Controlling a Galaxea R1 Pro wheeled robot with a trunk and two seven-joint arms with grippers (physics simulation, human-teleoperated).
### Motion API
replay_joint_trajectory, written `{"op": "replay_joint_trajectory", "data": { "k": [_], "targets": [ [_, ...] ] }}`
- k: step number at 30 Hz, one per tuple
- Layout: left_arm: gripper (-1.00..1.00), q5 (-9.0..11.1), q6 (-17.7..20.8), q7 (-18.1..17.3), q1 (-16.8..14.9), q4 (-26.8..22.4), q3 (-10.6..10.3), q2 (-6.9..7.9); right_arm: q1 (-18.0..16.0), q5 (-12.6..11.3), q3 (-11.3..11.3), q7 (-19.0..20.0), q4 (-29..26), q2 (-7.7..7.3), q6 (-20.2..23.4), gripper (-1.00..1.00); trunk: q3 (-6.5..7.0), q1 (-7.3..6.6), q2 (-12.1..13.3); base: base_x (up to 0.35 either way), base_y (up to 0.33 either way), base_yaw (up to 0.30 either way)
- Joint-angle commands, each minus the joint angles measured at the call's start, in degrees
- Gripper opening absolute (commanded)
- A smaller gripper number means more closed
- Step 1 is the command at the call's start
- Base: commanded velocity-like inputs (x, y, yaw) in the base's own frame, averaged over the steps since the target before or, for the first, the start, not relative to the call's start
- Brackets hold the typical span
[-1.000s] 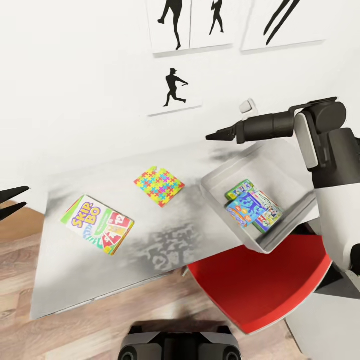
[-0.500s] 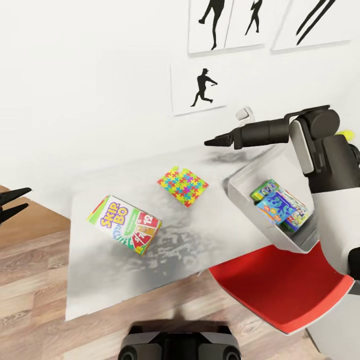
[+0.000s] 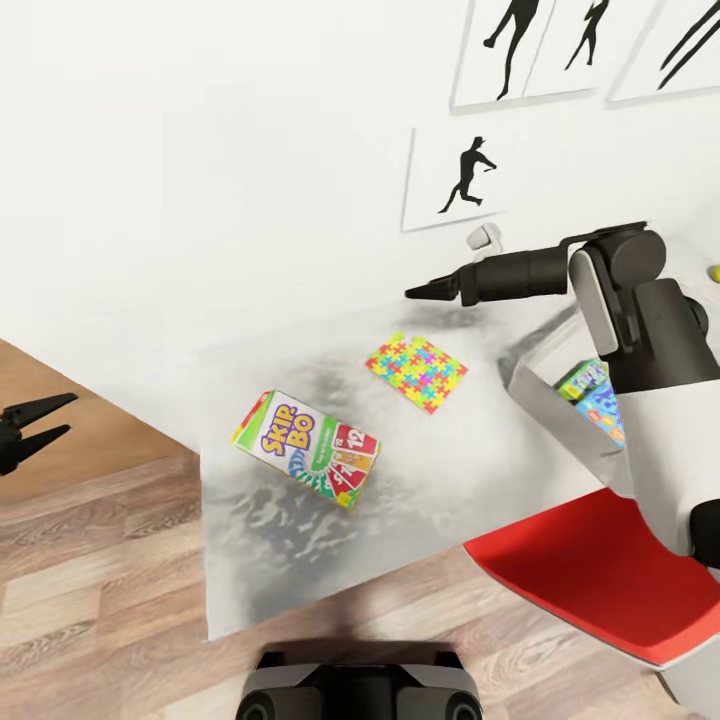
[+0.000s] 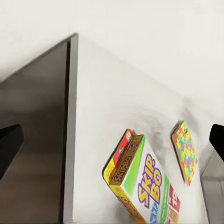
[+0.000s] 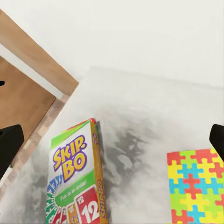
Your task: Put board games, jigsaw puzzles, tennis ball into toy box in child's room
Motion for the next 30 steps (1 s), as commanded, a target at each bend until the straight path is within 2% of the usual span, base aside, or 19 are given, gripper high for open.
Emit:
{"op": "replay_joint_trajectory", "data": {
  "k": [1, 6, 14, 16, 19, 21, 22, 27, 28, 30],
  "targets": [
    [1.00, -0.57, 0.22, -0.57, 0.10, 0.12, -0.01, -0.22, 0.10, -0.17, 0.09, -0.16, 0.00, -0.01, 0.28, 1.00, -0.08, 0.03, -0.10, -0.025, 0.325, 0.000],
    [1.00, -1.03, 0.20, -0.57, 0.50, 0.79, -0.15, -1.10, 0.86, -0.13, 0.09, -0.70, 0.08, 0.09, 0.28, 1.00, -0.08, 0.03, -0.10, -0.040, 0.325, 0.000],
    [1.00, -3.80, 0.19, -0.69, 0.80, 2.86, -0.34, -2.82, 2.43, -0.04, 0.07, -2.90, 0.84, 0.75, 0.28, 1.00, -0.08, 0.03, -0.10, -0.061, 0.326, 0.000],
    [1.00, -5.14, 0.18, -0.74, 0.85, 3.85, -0.60, -3.84, 3.38, -0.06, 0.05, -4.63, 1.54, 0.96, 0.28, 1.00, -0.08, 0.03, -0.10, -0.058, 0.326, 0.000],
    [1.00, -5.85, 0.17, -0.76, 0.85, 4.40, -0.90, -4.47, 3.87, -0.07, 0.04, -5.62, 1.97, 1.06, 0.28, 1.00, -0.08, 0.03, -0.10, -0.047, 0.324, 0.000],
    [1.00, -7.45, -0.03, -0.98, 0.84, 5.53, -1.71, -5.77, 4.88, -0.16, 0.03, -7.71, 3.03, 1.24, 0.28, 1.00, -0.08, 0.03, -0.10, -0.031, 0.278, 0.000],
    [1.00, -7.45, -0.03, -0.98, 0.84, 5.53, -1.71, -5.77, 4.88, -0.16, 0.03, -7.71, 3.03, 1.24, 0.28, 1.00, -0.08, 0.03, -0.10, -0.028, 0.258, 0.000],
    [1.00, -10.75, -2.15, -2.61, 0.71, 7.12, -3.48, -7.92, 6.80, -0.42, -0.31, -11.72, 5.75, 1.72, 0.07, 1.00, -0.08, 0.03, -0.10, -0.017, 0.155, 0.000],
    [1.00, -10.75, -2.15, -2.61, 0.71, 7.12, -3.48, -7.92, 6.80, -0.42, -0.31, -11.72, 5.75, 1.72, 0.07, 1.00, -0.08, 0.03, -0.10, -0.011, 0.106, 0.000],
    [1.00, -12.33, -4.10, -3.93, 0.62, 7.75, -5.04, -9.02, 7.38, -0.52, -1.23, -13.07, 6.94, 1.84, -0.21, 1.00, -0.08, 0.03, -0.10, -0.008, 0.076, 0.000]
  ]
}}
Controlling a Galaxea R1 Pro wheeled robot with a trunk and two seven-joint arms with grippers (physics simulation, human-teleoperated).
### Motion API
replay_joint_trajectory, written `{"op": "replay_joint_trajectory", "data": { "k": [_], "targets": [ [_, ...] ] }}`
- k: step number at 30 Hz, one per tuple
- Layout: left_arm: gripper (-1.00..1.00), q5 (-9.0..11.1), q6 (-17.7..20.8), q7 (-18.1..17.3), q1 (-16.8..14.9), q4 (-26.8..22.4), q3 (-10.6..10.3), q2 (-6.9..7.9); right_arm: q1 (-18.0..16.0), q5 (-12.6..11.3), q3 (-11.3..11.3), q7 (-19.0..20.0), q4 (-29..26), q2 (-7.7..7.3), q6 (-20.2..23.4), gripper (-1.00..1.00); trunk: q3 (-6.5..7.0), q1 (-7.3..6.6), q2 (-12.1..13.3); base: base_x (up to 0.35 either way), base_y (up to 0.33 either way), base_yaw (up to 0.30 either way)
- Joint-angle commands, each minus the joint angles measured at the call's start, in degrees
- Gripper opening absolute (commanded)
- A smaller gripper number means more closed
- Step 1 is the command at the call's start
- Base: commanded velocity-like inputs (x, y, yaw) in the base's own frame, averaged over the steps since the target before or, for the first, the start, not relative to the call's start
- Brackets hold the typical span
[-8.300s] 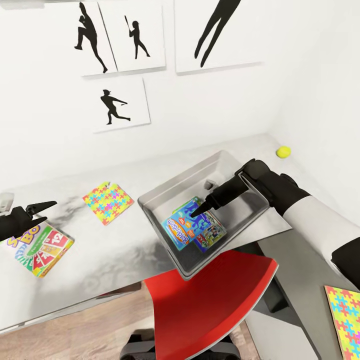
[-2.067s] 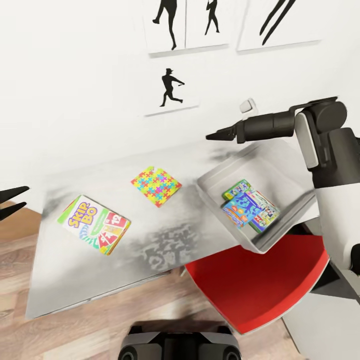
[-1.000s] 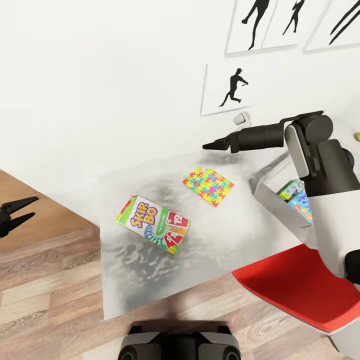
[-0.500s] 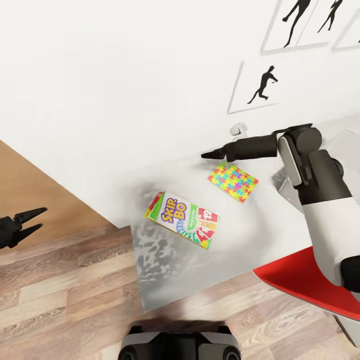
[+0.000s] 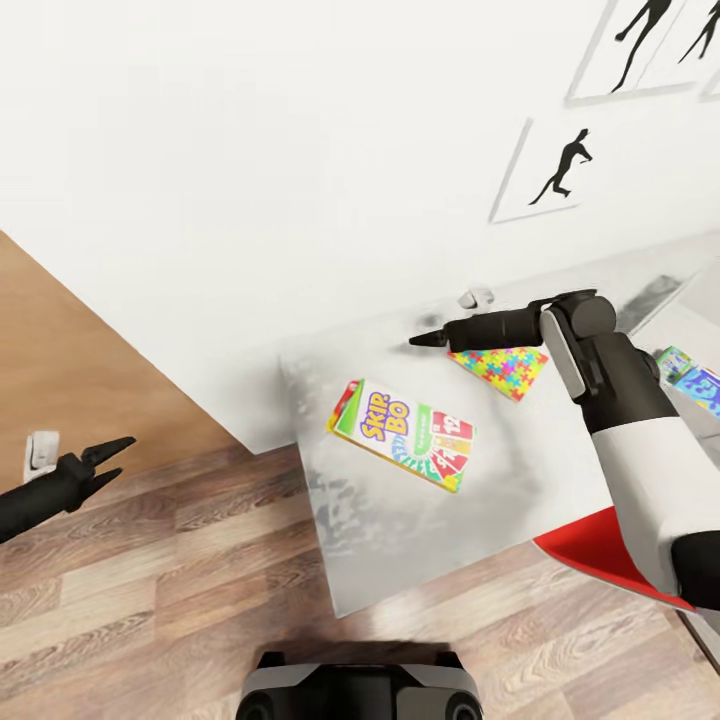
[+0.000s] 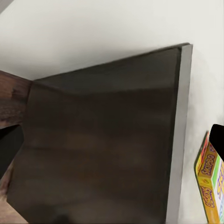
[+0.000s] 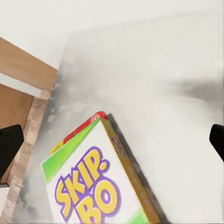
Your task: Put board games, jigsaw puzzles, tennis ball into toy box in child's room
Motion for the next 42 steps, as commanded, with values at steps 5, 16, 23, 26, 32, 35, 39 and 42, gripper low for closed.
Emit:
{"op": "replay_joint_trajectory", "data": {
  "k": [5, 16, 23, 26, 32, 35, 39, 42],
  "targets": [
    [1.00, -3.26, -4.62, -3.59, -0.60, 2.25, -5.32, -2.49, 0.85, -0.54, -2.84, -1.78, 1.79, -0.07, -0.17, 1.00, -0.07, 0.03, -0.10, -0.004, 0.039, 0.000],
    [1.00, -4.51, -9.68, -5.15, -2.62, 5.73, -11.77, -5.31, 3.47, -0.55, -5.18, -2.53, 2.53, -0.84, -2.31, 1.00, -0.07, 0.03, -0.10, -0.001, 0.010, 0.000],
    [1.00, -4.90, -12.82, -5.43, -3.32, 7.09, -14.52, -8.30, 5.32, -0.43, -7.12, -2.62, 2.67, -2.22, -3.11, 1.00, -0.07, 0.03, -0.10, 0.000, 0.003, 0.000],
    [1.00, -5.09, -13.34, -5.45, -3.50, 7.46, -15.01, -8.82, 5.67, -0.38, -7.35, -2.60, 2.68, -2.52, -3.19, 1.00, -0.07, 0.03, -0.10, 0.000, 0.001, 0.000],
    [1.00, -6.12, -15.03, -5.77, -5.17, 10.14, -16.87, -10.46, 6.86, -0.15, -7.85, -2.36, 2.69, -3.16, -3.37, 1.00, -0.07, 0.03, -0.10, 0.000, 0.000, 0.000],
    [1.00, -6.45, -15.67, -6.86, -6.10, 12.07, -17.76, -11.02, 7.39, -0.08, -7.97, -2.29, 2.66, -3.28, -3.42, 1.00, -0.07, 0.03, -0.10, 0.000, 0.000, 0.000],
    [1.00, -6.94, -16.79, -10.54, -7.27, 15.18, -19.30, -11.52, 8.01, -0.01, -8.07, -2.22, 2.61, -3.40, -3.46, 1.00, -0.07, 0.03, -0.10, 0.000, 0.000, 0.000],
    [1.00, -7.12, -17.18, -12.12, -7.66, 16.21, -19.87, -11.62, 8.15, 0.00, -8.09, -2.21, 2.61, -3.42, -3.46, 1.00, -0.07, 0.03, -0.10, 0.000, 0.000, 0.000]
  ]
}}
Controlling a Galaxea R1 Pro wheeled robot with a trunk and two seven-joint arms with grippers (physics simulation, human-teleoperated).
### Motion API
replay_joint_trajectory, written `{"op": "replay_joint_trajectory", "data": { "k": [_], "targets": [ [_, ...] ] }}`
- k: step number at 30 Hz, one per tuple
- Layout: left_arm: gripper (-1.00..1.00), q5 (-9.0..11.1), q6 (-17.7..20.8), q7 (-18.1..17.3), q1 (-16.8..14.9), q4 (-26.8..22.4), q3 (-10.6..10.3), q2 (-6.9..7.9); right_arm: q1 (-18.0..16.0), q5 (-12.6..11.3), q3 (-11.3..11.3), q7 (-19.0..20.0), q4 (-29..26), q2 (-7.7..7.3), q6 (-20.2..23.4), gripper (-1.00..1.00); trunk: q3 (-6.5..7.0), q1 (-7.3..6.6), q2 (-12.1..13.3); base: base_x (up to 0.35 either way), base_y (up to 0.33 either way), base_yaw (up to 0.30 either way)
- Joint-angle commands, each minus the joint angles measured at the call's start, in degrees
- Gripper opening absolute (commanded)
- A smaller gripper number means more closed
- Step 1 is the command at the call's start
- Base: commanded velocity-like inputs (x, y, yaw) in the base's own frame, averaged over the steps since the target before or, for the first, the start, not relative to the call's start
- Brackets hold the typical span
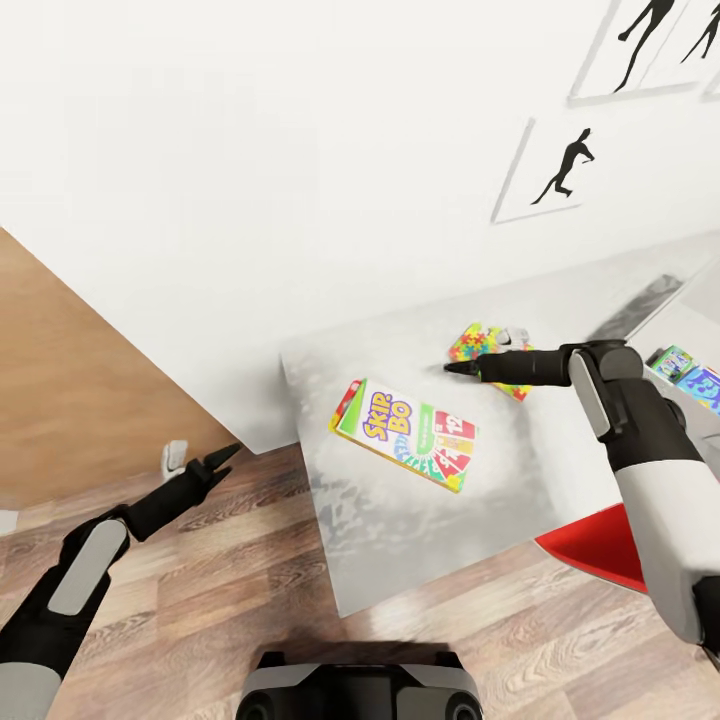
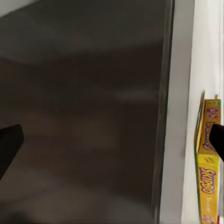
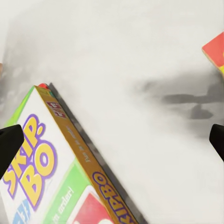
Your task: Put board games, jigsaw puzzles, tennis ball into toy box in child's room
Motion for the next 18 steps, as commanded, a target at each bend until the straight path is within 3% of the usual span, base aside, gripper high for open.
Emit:
{"op": "replay_joint_trajectory", "data": {
  "k": [1, 8, 18],
  "targets": [
    [1.00, 0.07, 0.09, -1.59, -0.41, 1.03, -0.42, -0.07, 0.07, -0.38, 0.09, -0.18, -0.01, -0.09, 0.37, 1.00, -0.07, 0.03, -0.09, 0.000, 0.000, 0.000],
    [1.00, -1.73, -1.17, -8.25, -2.06, 6.21, -1.80, -0.33, 0.74, -0.31, 0.06, -0.10, -0.03, -0.16, 0.41, 1.00, -0.07, 0.03, -0.09, 0.000, 0.000, 0.000],
    [1.00, -3.80, -4.44, -14.39, -3.98, 12.32, -2.59, -0.76, 1.42, -0.40, 0.14, -0.07, -0.06, 0.03, 0.41, 1.00, -0.07, 0.03, -0.09, 0.000, 0.000, 0.000]
  ]
}}
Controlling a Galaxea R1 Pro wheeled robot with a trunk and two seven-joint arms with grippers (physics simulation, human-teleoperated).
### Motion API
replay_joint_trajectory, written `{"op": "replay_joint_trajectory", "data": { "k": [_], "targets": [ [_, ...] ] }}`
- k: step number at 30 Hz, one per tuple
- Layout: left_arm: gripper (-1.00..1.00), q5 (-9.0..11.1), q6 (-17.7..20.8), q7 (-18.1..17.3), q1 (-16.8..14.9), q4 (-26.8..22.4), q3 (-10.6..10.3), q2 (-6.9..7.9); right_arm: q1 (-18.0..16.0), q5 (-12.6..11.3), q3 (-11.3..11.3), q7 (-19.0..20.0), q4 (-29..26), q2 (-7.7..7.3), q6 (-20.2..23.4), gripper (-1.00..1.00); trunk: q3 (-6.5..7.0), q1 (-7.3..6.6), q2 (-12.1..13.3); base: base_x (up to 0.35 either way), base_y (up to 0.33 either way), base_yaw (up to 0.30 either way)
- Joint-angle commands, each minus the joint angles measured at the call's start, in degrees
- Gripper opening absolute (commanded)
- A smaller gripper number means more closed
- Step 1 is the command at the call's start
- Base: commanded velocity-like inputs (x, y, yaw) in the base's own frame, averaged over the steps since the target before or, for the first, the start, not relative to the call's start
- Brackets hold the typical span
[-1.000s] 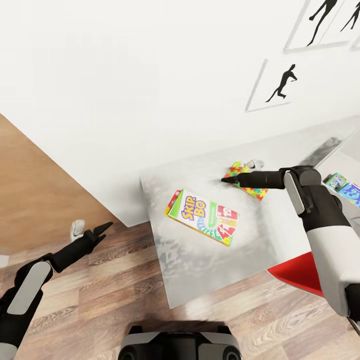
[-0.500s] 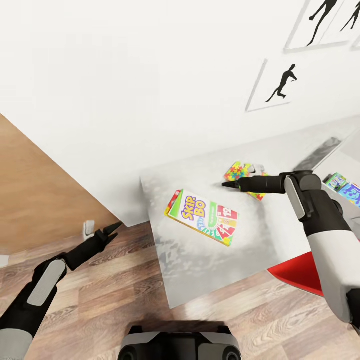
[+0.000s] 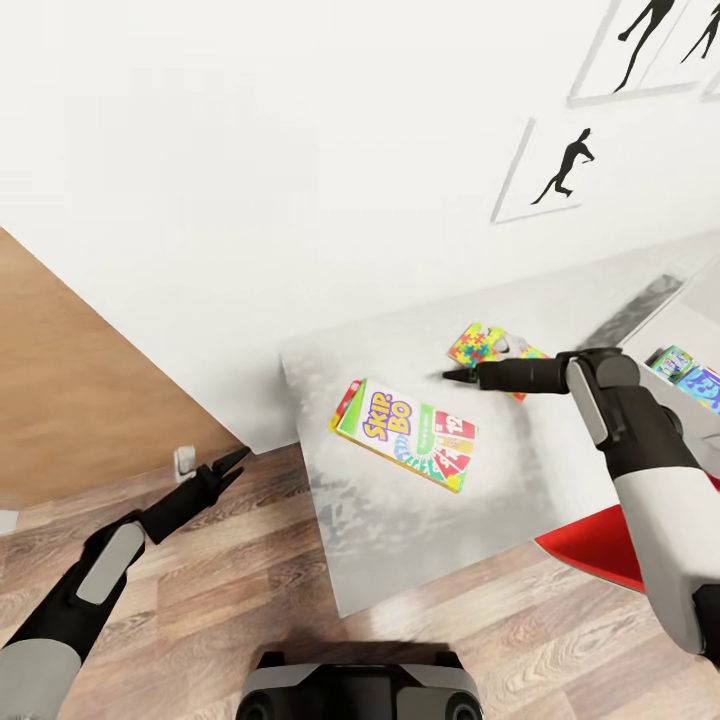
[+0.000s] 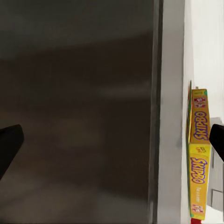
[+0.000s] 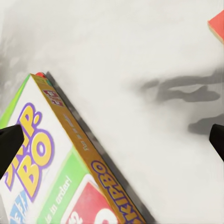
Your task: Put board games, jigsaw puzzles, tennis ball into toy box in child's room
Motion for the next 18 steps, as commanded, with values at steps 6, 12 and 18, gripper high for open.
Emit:
{"op": "replay_joint_trajectory", "data": {
  "k": [6, 12, 18],
  "targets": [
    [1.00, -1.50, -1.44, -5.50, -2.03, 5.59, -0.98, -0.24, 0.19, -0.47, 0.23, -0.22, -0.01, 0.10, 0.37, 1.00, -0.07, 0.03, -0.09, 0.000, 0.000, 0.000],
    [1.00, -2.94, -3.48, -9.86, -3.71, 10.53, -1.70, -0.79, 0.32, -0.50, 0.39, -0.24, -0.02, 0.18, 0.39, 1.00, -0.07, 0.03, -0.09, 0.000, 0.000, 0.000],
    [1.00, -3.59, -4.63, -11.82, -4.52, 12.89, -1.97, -1.10, 0.84, -0.50, 0.57, -0.27, -0.03, 0.43, 0.38, 1.00, -0.07, 0.03, -0.09, 0.000, 0.000, 0.000]
  ]
}}
